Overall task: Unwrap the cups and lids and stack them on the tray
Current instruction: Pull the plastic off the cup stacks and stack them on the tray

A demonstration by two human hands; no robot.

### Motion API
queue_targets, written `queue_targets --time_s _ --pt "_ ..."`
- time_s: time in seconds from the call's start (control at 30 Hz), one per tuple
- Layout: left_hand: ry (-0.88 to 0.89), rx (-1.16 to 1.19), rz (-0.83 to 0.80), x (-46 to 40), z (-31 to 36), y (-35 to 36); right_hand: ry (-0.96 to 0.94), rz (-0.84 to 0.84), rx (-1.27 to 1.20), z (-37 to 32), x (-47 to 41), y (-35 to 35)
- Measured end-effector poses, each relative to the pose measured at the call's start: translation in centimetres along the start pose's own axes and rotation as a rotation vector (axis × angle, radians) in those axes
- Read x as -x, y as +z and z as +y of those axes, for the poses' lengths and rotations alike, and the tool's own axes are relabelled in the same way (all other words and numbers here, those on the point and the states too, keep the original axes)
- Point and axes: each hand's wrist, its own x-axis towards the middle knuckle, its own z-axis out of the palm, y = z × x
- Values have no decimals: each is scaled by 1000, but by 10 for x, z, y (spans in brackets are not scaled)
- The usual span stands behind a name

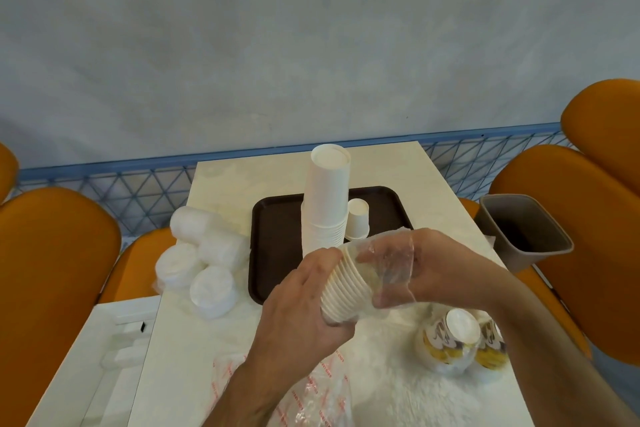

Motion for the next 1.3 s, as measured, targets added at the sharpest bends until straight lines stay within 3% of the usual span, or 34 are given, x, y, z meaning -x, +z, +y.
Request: queue_targets --time_s 0.3,0.5,0.73,0.93,1.13,1.3 --pt "42 -11 30 6 -2 -15 -35 101 -74 -12 -6 16" --pt "-63 175 67 10 -18 -29 8 227 -241 -1 3 11" --pt "-46 272 128 15 -20 -34 162 144 75 -2 6 38" --pt "-65 323 96 21 -20 -20 177 209 -100 6 7 58" --pt "-147 384 110 18 -21 -10 263 544 -298 27 -3 41" --pt "-190 349 133 11 -17 3 308 746 -121 48 -49 -4"
